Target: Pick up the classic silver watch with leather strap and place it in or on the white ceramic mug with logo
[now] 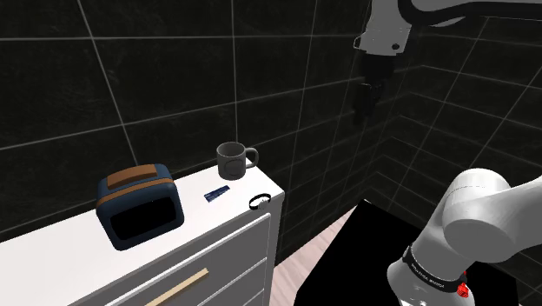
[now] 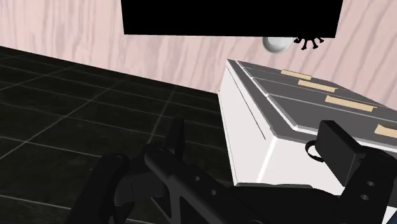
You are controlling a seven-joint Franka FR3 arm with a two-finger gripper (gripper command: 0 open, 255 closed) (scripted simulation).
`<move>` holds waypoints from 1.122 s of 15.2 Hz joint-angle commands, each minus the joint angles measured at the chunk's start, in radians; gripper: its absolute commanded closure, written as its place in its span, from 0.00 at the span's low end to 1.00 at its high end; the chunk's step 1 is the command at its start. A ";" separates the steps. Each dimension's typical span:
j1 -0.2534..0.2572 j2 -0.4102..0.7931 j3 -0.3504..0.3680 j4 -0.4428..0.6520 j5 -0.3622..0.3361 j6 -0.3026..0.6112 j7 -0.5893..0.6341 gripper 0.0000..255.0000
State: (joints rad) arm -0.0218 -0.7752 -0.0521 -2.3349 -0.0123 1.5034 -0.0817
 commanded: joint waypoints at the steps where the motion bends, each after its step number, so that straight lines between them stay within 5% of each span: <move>1: 0.000 0.000 0.000 0.000 0.000 0.000 0.000 0.00; 9: 0.104 -0.024 0.083 -0.250 -0.001 0.398 -0.077 0.00; 17: 0.195 0.083 0.178 -0.426 -0.029 0.849 -0.126 0.00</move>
State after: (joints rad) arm 0.1629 -0.7179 0.1111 -2.7416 -0.0356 2.2798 -0.2045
